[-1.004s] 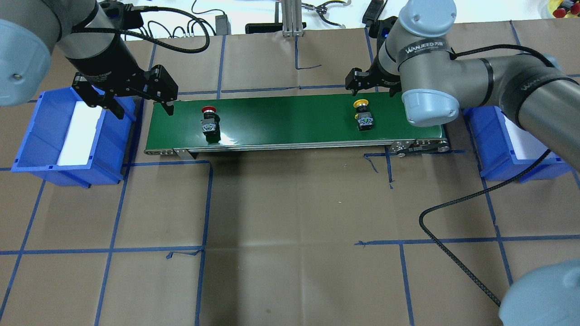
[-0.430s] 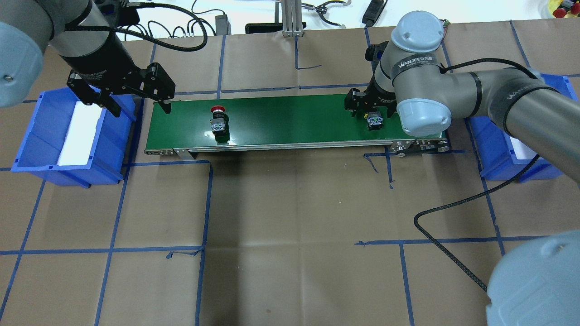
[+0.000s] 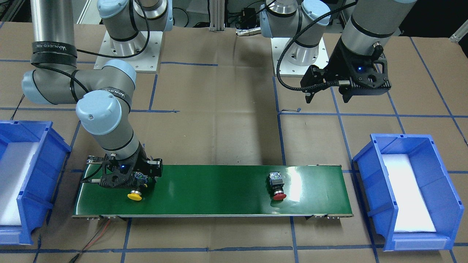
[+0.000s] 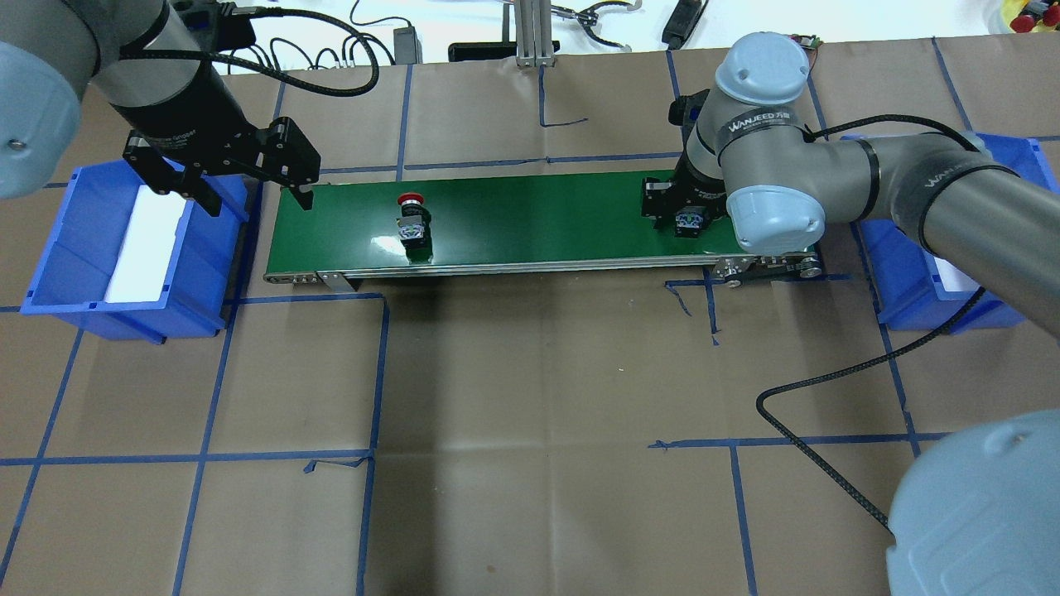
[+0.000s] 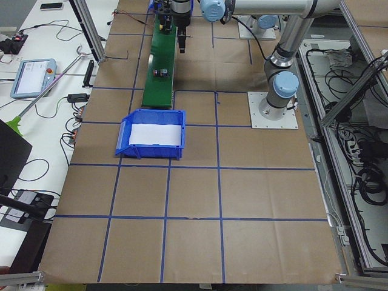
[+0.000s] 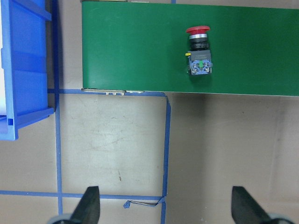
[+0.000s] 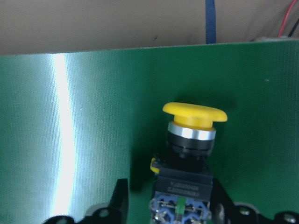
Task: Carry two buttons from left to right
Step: 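Lower the right gripper onto the yellow button and grasp it while the left gripper withdraws, then carry the yellow button with the right gripper into the empty bin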
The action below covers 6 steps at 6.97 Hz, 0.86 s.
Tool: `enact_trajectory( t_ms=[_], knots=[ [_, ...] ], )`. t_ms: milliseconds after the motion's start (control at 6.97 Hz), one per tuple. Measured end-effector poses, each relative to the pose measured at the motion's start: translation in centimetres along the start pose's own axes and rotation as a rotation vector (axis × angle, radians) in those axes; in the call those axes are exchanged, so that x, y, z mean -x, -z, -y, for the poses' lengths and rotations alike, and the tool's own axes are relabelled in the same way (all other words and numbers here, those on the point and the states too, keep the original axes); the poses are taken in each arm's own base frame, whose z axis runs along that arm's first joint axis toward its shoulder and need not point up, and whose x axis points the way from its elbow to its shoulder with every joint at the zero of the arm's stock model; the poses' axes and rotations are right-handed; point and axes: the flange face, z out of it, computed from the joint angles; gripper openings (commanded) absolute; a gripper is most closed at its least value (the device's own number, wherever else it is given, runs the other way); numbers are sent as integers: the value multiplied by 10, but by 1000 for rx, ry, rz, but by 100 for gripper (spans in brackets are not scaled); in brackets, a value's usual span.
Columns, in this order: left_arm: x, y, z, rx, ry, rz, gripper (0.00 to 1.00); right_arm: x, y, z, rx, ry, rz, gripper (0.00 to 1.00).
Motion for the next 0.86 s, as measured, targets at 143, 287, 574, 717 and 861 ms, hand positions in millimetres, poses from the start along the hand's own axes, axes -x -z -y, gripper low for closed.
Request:
enact_trajectory(
  t_ms=[143,287,574,717,861],
  knots=[
    [0,-2,0,4,-1,-1,100,-6,3,4,-5,7,-8,6],
    [0,-5,-1,9,-1,-1,100,-11,10,10,-20,9,-12,5],
    [0,-8,-2,12,-3,-1,100,-24,48,32,-75,-2,-20,4],
    [0,-8,-1,9,-3,-1,100,-45,82,43,-73,-7,-31,4],
    [0,-7,-1,5,-4,-1,100,-81,121,51,-56,3,-42,4]
  ],
)
